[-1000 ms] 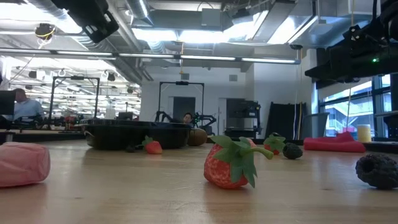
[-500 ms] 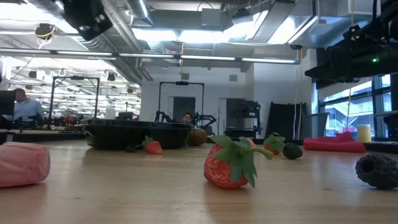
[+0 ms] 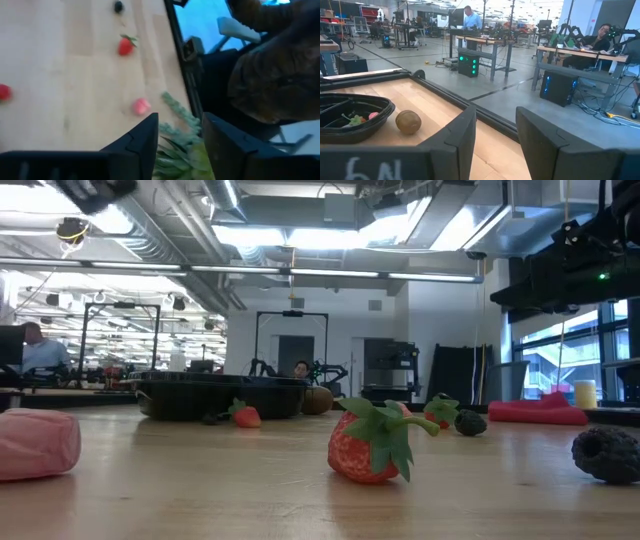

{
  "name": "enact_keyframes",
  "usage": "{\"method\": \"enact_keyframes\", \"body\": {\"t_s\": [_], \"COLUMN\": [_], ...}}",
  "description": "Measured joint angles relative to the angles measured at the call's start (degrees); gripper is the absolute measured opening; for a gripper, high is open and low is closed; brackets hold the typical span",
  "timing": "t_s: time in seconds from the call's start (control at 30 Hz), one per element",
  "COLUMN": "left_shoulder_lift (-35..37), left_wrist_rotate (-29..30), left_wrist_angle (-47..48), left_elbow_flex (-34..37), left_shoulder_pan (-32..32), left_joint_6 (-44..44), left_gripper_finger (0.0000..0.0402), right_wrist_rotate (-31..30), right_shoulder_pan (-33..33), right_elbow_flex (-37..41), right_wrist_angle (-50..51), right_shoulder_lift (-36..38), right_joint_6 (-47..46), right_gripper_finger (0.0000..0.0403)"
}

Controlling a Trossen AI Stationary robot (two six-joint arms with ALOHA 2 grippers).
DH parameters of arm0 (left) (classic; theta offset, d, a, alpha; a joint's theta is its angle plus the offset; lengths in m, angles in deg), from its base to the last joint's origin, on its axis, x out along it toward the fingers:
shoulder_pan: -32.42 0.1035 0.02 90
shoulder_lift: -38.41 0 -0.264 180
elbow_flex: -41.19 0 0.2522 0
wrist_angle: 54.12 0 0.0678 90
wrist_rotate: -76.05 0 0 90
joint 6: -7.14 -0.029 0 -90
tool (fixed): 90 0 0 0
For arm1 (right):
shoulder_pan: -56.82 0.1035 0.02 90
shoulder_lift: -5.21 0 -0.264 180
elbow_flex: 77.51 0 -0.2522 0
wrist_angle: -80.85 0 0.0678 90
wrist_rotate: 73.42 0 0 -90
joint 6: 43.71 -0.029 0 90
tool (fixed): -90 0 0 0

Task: Pick and placing Produce into tupperware
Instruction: Put the pink peach into the black bin

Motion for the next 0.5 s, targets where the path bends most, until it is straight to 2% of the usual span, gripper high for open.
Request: {"method": "enact_keyframes", "body": {"t_s": [0.13,0.27,0.5], "left_shoulder_lift": [-0.08,-0.84,-1.99], "left_wrist_rotate": [2.93,4.18,7.17], "left_wrist_angle": [-2.99,-5.08,-5.14], "left_elbow_flex": [0.04,0.04,0.04], "left_shoulder_pan": [-4.24,-6.87,-7.14], "left_joint_6": [5.41,6.6,8.91], "left_gripper_finger": [0.0115,0.0097,0.009], "right_wrist_rotate": [0.0,0.01,0.0], "right_shoulder_pan": [0.01,-0.01,0.01], "right_elbow_flex": [0.0,0.01,-0.01], "right_wrist_angle": [0.0,0.02,0.04], "right_shoulder_lift": [0.0,0.0,0.0], "right_joint_6": [-1.03,-1.56,-1.57], "right_gripper_finger": [0.0142,0.0142,0.0142]}}
